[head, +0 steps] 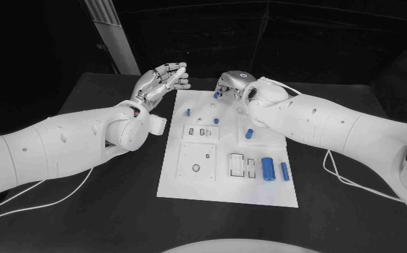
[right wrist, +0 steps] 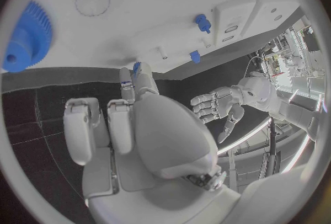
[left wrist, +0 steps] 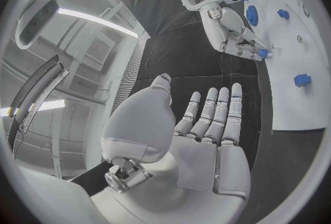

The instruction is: Assemble the parts on the task board

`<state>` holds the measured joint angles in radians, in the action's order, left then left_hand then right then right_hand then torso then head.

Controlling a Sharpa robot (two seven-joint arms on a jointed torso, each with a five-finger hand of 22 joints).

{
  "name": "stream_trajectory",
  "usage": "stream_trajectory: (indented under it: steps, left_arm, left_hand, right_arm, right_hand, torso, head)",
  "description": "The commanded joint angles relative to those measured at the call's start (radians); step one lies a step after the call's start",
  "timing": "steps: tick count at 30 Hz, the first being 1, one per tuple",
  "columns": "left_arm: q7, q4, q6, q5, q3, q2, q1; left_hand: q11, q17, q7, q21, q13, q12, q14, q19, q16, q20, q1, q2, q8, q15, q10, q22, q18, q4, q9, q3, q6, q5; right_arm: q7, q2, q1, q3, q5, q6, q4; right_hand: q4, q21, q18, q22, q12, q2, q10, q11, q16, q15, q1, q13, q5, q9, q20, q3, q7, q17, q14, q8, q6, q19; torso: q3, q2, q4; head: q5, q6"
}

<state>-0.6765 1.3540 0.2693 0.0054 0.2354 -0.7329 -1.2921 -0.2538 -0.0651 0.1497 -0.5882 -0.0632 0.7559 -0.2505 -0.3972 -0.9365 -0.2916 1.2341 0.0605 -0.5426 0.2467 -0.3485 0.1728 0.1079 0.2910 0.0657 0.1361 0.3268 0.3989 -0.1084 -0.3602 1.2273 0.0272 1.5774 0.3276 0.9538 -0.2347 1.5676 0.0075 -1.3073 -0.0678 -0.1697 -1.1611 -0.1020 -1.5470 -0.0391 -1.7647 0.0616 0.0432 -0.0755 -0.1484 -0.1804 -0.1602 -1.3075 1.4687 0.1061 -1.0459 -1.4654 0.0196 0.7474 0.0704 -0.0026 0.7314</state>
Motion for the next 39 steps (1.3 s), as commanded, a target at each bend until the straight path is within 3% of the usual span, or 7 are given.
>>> stream_trajectory:
  steps: [1, 7, 12, 21, 29, 34, 39]
  left_arm:
    - [-0.196, 0.000, -0.006, -0.005, -0.001, 0.001, -0.002]
    - [-0.196, 0.001, -0.006, -0.005, -0.001, 0.001, -0.002]
    - [-0.195, 0.000, -0.006, -0.005, -0.001, 0.001, -0.002]
    - [-0.194, -0.003, -0.008, -0.005, -0.001, 0.004, -0.002]
    - [-0.193, -0.019, -0.009, -0.005, -0.001, 0.009, -0.002]
    - [-0.192, -0.030, -0.011, -0.005, -0.001, 0.015, -0.001]
    - [-0.193, -0.041, -0.011, -0.005, -0.001, 0.020, -0.001]
  left_hand:
    - [-0.002, 0.000, 0.144, 0.004, 0.000, -0.006, 0.008, 0.007, 0.006, 0.003, 0.003, 0.009, 0.007, -0.001, 0.008, -0.002, -0.001, 0.001, -0.002, -0.001, -0.006, 0.003]
    - [-0.002, 0.000, 0.144, 0.004, 0.000, -0.006, 0.008, 0.007, 0.006, 0.003, 0.003, 0.009, 0.007, -0.001, 0.008, -0.002, -0.001, 0.001, -0.002, -0.001, -0.006, 0.003]
    - [-0.002, 0.000, 0.144, 0.004, 0.000, -0.006, 0.008, 0.007, 0.006, 0.003, 0.003, 0.009, 0.007, -0.001, 0.008, -0.002, -0.001, 0.001, -0.002, -0.001, -0.006, 0.003]
    - [-0.002, 0.000, 0.144, 0.004, 0.000, -0.006, 0.009, 0.008, 0.006, 0.003, 0.005, 0.010, 0.007, -0.001, 0.009, -0.002, -0.002, 0.001, -0.002, 0.000, -0.007, 0.004]
    - [-0.002, 0.000, 0.144, 0.004, 0.000, -0.006, 0.009, 0.008, 0.006, 0.003, 0.005, 0.010, 0.007, -0.001, 0.009, -0.002, -0.002, 0.001, -0.002, 0.000, -0.007, 0.004]
    - [-0.002, 0.000, 0.144, 0.004, 0.000, -0.006, 0.009, 0.008, 0.006, 0.003, 0.005, 0.010, 0.008, -0.001, 0.009, -0.001, -0.002, 0.001, -0.002, 0.000, -0.007, 0.004]
    - [-0.002, 0.000, 0.144, 0.004, 0.000, -0.006, 0.009, 0.008, 0.006, 0.003, 0.005, 0.010, 0.008, -0.001, 0.009, -0.001, -0.002, 0.001, -0.002, 0.000, -0.007, 0.004]
  right_arm:
    - [-0.005, 0.005, -0.001, 0.002, 0.002, -0.020, -0.005]
    - [-0.013, 0.007, -0.001, 0.002, 0.002, -0.020, -0.004]
    - [-0.016, 0.004, -0.001, 0.002, 0.002, -0.010, 0.001]
    - [-0.007, -0.020, -0.001, 0.002, 0.000, 0.063, 0.034]
    - [0.039, -0.142, 0.005, 0.001, -0.117, 0.184, 0.188]
    - [0.083, -0.234, 0.017, 0.001, -0.216, 0.198, 0.281]
    - [0.108, -0.305, 0.021, 0.002, -0.234, 0.183, 0.328]
  right_hand:
    - [-0.012, 0.003, -0.008, -0.264, 0.009, 0.014, 0.017, -0.009, -0.001, -0.001, 0.005, -0.002, 0.004, 0.005, 0.002, -0.005, -0.008, -0.071, 0.069, -0.013, 0.019, -0.105]
    - [-0.027, 0.003, -0.008, -0.264, 0.009, 0.043, 0.086, -0.027, 0.000, -0.016, 0.026, -0.002, 0.004, 0.014, -0.009, -0.026, -0.020, -0.063, 0.068, -0.048, 0.088, -0.105]
    - [-0.034, 0.003, -0.008, -0.264, 0.006, 0.068, 0.146, -0.042, 0.002, -0.029, 0.063, 0.001, 0.004, 0.012, -0.022, -0.043, -0.037, -0.046, 0.064, -0.045, 0.171, -0.105]
    - [-0.044, 0.003, -0.008, -0.264, 0.001, 0.088, 0.182, -0.056, 0.007, -0.041, 0.127, 0.003, 0.004, 0.007, -0.036, -0.055, -0.058, -0.015, 0.057, -0.039, 0.182, -0.105]
    - [-0.043, -0.002, -0.003, -0.248, -0.001, 0.096, 0.212, -0.057, 0.013, -0.039, 0.155, 0.004, 0.004, 0.007, -0.039, -0.045, -0.058, 0.029, 0.046, -0.040, 0.192, -0.094]
    - [-0.046, -0.018, 0.007, -0.206, -0.008, 0.112, 0.221, -0.054, 0.026, -0.035, 0.184, 0.005, 0.004, 0.005, -0.036, -0.036, -0.055, 0.102, 0.030, -0.037, 0.187, -0.065]
    - [-0.051, -0.023, 0.010, -0.194, -0.016, 0.131, 0.235, -0.052, 0.033, -0.032, 0.224, 0.006, 0.004, 0.005, -0.032, -0.005, -0.054, 0.128, 0.026, -0.038, 0.191, -0.057]
  torso:
    - [0.0003, 0.000, 0.0006]
    - [0.0000, 0.000, -0.0001]
    - [0.0003, 0.000, -0.0005]
    - [-0.0010, -0.001, -0.0013]
    - [0.0004, -0.004, -0.0033]
    - [0.0003, -0.007, -0.0078]
    - [-0.0001, -0.008, -0.0083]
  head:
    - [0.000, -0.001]
    - [0.001, -0.001]
    - [0.001, 0.000]
    - [0.002, -0.001]
    - [-0.001, -0.003]
    - [-0.008, -0.004]
    - [-0.019, -0.007]
